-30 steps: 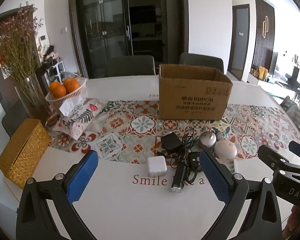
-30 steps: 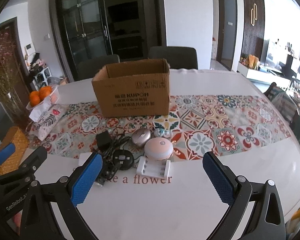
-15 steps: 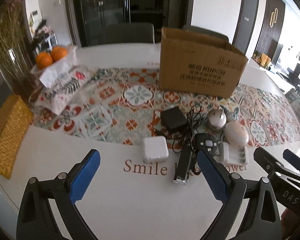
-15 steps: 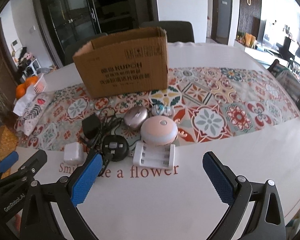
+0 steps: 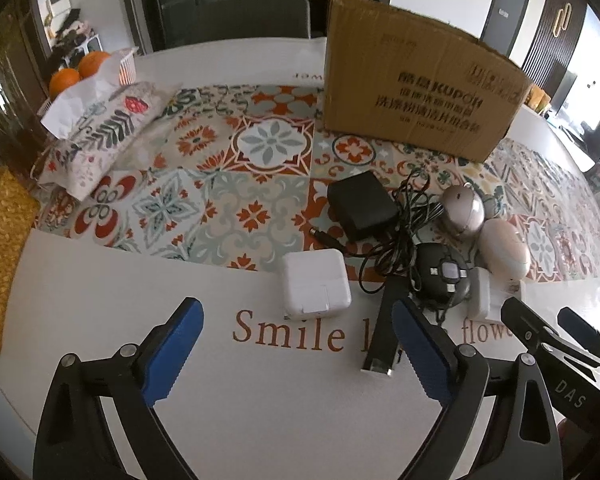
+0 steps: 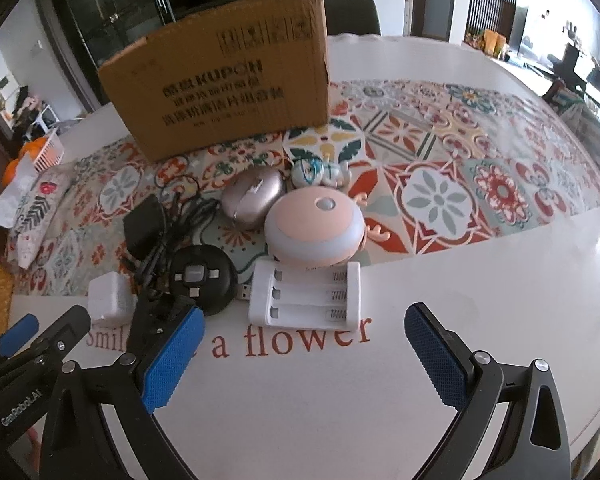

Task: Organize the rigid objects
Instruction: 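Grasp the white square charger with the left tool while the right tool grasps the white battery tray, then lift the white charger with the left tool while the right tool carries the battery tray over the box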

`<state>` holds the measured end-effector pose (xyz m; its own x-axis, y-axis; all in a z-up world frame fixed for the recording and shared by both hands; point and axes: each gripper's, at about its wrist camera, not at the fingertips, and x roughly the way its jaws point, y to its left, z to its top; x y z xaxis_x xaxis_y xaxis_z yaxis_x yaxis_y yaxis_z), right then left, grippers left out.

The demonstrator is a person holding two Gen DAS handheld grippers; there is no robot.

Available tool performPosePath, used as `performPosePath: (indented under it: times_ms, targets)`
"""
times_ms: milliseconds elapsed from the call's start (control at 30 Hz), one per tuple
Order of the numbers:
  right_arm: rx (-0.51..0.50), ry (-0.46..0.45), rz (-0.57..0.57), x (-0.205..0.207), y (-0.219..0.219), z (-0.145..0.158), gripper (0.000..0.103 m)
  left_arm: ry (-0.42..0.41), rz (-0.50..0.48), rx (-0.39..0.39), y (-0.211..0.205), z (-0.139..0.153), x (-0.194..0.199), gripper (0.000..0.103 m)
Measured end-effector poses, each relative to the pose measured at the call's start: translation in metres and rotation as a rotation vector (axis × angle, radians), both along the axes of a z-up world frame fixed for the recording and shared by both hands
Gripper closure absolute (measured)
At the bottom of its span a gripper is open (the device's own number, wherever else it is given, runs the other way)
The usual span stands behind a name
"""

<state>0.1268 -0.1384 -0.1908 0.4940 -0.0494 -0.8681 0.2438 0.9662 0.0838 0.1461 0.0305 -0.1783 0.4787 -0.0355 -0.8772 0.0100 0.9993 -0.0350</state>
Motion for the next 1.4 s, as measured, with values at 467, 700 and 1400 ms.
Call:
performPosePath:
  times_ms: [467,700,1400]
  targets:
    - [-0.050,0.065,-0.026,0.021,-0.001,-0.030,0.004,0.027,-0.006,0.058,-0.004,-0.033,0.025,0.013]
    - [-0.046,0.082,-0.026,0.029,-0.003,-0.041,0.012,0.040,-0.020,0.054,-0.007,-0.044,0.032,0.022]
    - [-0.040,0.038,0.023,0.004,0.001,-0.030,0.026,0.018,-0.107,-0.013,-0.014,-0.046,0.010,0.058]
